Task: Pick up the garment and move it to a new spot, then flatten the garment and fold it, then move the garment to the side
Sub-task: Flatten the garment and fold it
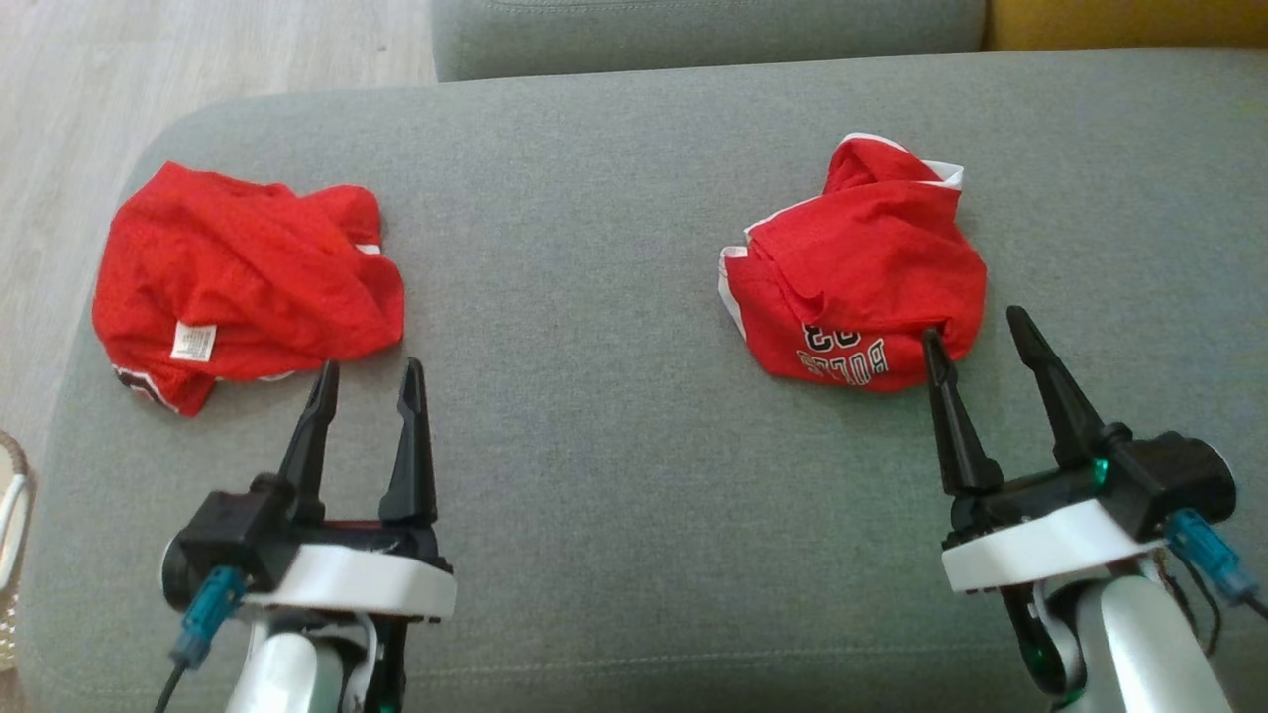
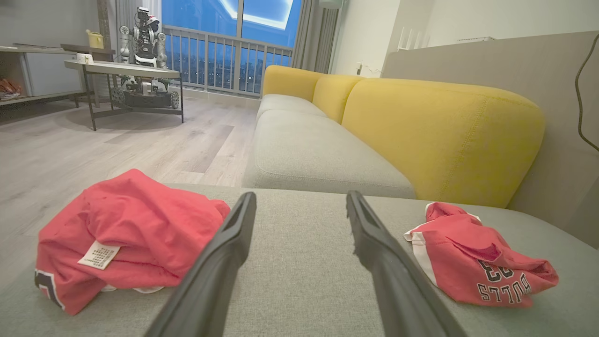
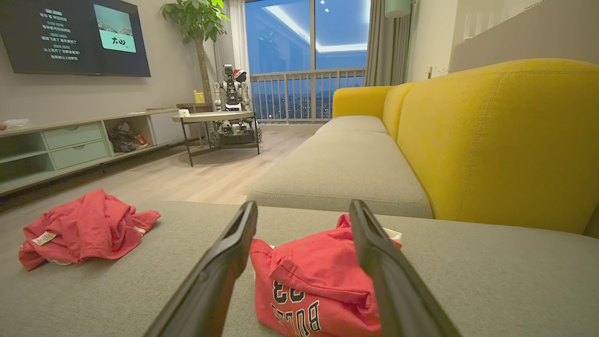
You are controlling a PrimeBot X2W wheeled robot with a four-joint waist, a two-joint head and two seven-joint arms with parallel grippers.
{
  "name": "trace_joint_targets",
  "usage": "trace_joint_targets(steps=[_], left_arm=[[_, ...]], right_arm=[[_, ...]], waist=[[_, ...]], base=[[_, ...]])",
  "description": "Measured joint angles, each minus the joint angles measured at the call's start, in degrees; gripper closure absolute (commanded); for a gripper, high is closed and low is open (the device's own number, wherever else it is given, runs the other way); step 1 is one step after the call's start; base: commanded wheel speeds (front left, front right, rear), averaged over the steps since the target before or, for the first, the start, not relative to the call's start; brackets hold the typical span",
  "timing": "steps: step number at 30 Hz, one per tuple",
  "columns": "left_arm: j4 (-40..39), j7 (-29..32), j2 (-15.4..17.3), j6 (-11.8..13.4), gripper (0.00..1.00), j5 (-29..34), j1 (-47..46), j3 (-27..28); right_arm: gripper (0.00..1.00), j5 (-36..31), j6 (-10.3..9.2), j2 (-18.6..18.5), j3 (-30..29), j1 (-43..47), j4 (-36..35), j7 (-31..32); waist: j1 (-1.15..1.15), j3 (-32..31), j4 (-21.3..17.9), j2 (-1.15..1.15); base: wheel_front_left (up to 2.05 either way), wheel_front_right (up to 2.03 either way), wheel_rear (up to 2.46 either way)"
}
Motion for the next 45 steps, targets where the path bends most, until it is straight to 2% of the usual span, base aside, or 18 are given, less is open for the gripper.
trace_joint_targets(steps=[21, 28, 35, 45], left_arm=[[-0.05, 0.00, -0.01, 0.43, 0.00, -0.31, 0.71, -1.99], [-0.05, 0.00, -0.03, 0.41, 0.00, -0.31, 0.30, -3.12], [0.04, 0.00, -0.08, 0.42, 0.00, -1.43, -2.88, -4.27], [0.44, 0.00, -0.16, 0.49, 0.00, -1.96, -3.47, -4.95]], right_arm=[[0.00, -0.01, 0.00, 0.00, 0.15, -0.02, 0.46, 0.00], [0.00, -2.44, 0.00, 0.03, 0.88, -1.81, 3.34, 0.67], [0.00, -8.31, 0.00, -0.02, 0.96, -11.09, 13.24, 4.69], [0.00, -12.12, 0.00, -0.05, -2.09, -16.14, 25.36, 5.47]], waist=[[0.00, 0.39, 0.12, 0.00], [0.00, 2.24, 1.25, 0.00], [0.01, 5.70, 4.34, 0.00], [0.01, 8.03, 8.04, 0.00]], base=[[0.00, 0.00, 0.00], [0.00, 0.00, 0.00], [0.00, 0.00, 0.00], [0.00, 0.00, 0.00]])
